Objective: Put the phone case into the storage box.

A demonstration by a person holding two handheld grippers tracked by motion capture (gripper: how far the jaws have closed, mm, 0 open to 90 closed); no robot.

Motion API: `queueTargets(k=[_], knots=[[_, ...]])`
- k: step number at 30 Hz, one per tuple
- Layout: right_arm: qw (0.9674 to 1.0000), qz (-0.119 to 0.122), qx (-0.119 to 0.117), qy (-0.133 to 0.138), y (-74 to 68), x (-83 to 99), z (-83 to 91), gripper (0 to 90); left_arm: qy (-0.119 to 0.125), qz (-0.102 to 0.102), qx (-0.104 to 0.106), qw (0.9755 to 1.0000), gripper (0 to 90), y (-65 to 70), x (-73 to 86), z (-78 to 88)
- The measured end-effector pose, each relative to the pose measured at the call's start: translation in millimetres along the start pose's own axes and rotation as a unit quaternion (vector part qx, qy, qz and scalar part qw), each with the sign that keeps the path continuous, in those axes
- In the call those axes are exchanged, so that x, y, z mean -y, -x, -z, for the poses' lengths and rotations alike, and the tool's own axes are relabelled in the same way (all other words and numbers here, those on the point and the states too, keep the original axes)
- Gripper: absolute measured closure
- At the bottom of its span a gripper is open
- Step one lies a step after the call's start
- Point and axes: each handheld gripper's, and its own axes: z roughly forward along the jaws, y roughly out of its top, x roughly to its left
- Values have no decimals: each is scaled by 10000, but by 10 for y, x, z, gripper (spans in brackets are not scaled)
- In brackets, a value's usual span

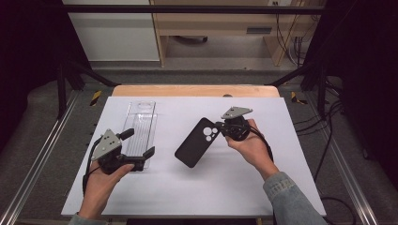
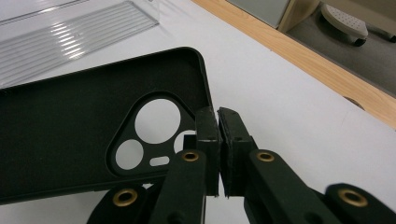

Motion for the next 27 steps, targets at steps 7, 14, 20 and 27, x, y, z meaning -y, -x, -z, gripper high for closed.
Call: queueTargets(k=[7, 14, 20, 27], knots=[[9998, 197, -49, 11, -54, -32, 48, 881, -429, -59, 216, 9988, 55, 42, -103, -267], [9993, 368, -115, 15, -103, -74, 70, 881, -754, -250, 347, 9962, 88, 101, -194, -482], [9987, 491, -147, 24, -133, -112, 93, 881, -956, -365, 386, 9940, 97, 152, -235, -607], [9977, 652, -155, 45, -161, -153, 89, 881, -1020, -449, 403, 9930, 106, 182, -256, -679]])
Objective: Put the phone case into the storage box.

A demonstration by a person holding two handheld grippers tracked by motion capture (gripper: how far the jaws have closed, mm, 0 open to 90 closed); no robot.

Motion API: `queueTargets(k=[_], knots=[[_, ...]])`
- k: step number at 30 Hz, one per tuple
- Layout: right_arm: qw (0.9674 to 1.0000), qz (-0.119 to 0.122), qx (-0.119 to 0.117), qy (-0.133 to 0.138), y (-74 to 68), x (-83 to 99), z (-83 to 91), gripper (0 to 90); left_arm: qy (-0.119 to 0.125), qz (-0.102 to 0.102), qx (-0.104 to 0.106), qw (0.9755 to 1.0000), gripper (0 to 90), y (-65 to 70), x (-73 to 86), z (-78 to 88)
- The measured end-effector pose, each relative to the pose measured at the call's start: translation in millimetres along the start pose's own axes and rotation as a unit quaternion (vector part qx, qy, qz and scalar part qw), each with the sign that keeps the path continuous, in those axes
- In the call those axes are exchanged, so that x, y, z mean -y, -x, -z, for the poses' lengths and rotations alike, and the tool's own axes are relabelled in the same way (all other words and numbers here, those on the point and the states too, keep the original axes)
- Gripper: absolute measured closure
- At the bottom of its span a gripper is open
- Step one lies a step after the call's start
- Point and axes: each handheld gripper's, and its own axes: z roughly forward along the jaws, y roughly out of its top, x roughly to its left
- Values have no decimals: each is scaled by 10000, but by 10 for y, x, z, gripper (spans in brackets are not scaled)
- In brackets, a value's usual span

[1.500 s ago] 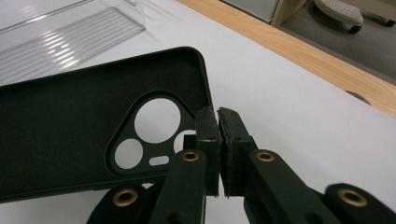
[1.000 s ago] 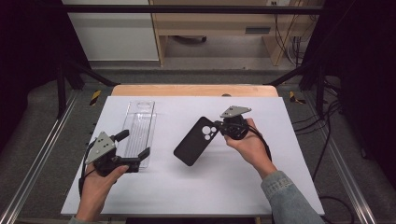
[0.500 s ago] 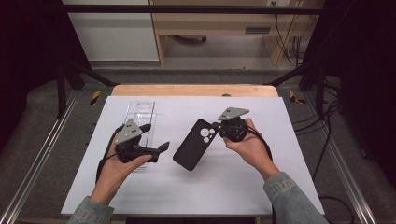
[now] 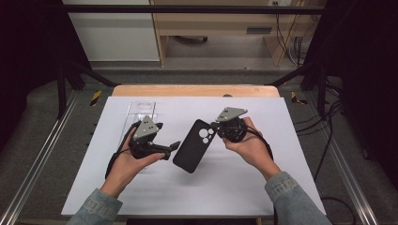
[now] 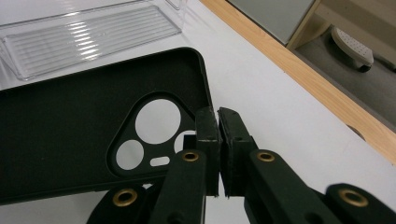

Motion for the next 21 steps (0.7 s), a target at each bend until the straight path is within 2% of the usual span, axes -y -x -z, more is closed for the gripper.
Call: queueTargets(k=[15, 21], knots=[[9996, 250, -90, -17, -65, -3, -52, 879, -184, -140, 1, 9997, 170, 50, -54, -149], [9994, 324, -131, -9, -82, -4, -67, 880, -292, -91, 62, 9995, 206, 37, -76, -219]])
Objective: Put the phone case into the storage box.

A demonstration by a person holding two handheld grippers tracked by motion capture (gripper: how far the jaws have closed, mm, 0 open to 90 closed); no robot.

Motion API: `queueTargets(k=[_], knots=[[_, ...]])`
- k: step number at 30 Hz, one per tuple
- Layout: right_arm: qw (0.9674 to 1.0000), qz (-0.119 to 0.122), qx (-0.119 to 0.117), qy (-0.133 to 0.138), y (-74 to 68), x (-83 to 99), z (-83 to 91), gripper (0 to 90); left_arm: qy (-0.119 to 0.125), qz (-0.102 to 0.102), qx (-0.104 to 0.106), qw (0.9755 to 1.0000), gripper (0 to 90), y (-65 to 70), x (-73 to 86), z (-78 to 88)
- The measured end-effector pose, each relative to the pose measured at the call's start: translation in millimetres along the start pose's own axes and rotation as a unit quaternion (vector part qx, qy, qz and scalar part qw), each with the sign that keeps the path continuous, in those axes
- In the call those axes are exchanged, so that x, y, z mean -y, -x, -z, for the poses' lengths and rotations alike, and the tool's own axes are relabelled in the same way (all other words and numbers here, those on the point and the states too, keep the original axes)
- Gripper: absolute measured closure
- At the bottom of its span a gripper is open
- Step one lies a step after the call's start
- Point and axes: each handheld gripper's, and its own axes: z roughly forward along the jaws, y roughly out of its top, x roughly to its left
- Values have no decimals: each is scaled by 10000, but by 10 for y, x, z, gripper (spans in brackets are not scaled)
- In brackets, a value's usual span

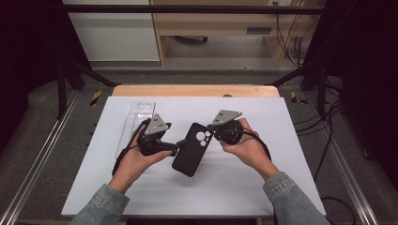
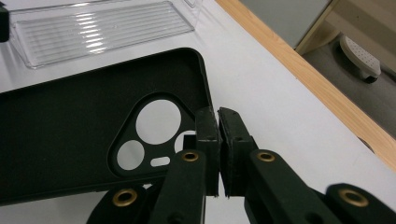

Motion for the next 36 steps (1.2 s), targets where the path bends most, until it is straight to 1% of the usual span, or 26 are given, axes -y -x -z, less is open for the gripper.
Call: queueTargets(k=[5, 9, 16, 26, 29, 36], knots=[[10000, 46, -41, -1, -19, -7, -1, 880, -101, 16, 25, 9999, 240, 2, -25, -57], [9999, 115, -54, 3, -25, -25, -5, 879, -188, 5, -4, 9998, 280, -2, -62, -96], [9998, 190, -68, 34, -41, -68, -2, 879, -354, 93, 29, 9993, 342, -48, -142, -169], [9996, 282, -78, 57, -55, -80, 17, 879, -479, 194, 108, 9986, 413, -110, -191, -244], [9995, 287, -91, 78, -61, -88, 22, 879, -527, 207, 171, 9982, 432, -107, -210, -260], [9993, 349, -102, 93, -79, -118, 31, 879, -572, 207, 212, 9979, 448, -94, -255, -280]])
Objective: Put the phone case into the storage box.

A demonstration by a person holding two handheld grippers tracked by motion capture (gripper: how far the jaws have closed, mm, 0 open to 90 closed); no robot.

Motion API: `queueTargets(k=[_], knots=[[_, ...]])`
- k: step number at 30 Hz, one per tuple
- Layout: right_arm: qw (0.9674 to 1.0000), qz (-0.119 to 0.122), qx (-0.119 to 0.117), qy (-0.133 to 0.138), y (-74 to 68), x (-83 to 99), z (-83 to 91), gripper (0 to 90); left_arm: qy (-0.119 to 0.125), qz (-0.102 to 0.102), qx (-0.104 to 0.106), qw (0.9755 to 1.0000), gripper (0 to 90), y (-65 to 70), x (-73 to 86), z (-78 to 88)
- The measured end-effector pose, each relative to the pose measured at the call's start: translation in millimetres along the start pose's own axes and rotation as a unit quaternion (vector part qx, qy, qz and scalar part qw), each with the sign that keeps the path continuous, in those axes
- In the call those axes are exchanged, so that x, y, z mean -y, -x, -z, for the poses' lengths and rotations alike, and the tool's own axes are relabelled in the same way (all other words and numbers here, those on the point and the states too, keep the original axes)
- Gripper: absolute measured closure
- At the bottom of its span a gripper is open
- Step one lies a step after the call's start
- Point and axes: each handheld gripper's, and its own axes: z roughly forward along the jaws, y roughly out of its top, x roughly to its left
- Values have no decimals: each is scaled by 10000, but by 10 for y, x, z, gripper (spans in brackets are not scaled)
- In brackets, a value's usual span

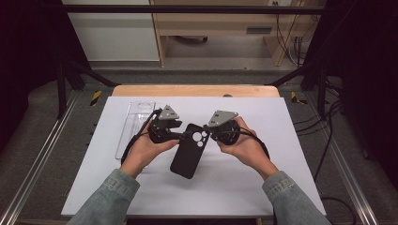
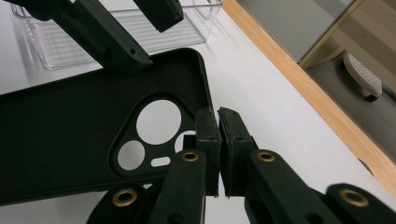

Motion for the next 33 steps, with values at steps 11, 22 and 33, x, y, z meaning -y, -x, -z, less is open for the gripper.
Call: queueTargets(k=[11, 22, 33], knots=[[10000, 55, -17, 37, -2, -23, 10, 879, -13, -24, 24, 10000, 457, -12, -24, 21], [9999, 127, -60, 46, -19, -52, 9, 878, -83, -57, 19, 9999, 472, -26, -50, 23], [9998, 193, -68, 67, -27, -82, 13, 878, -113, -20, 66, 9999, 477, -27, -52, 8]])
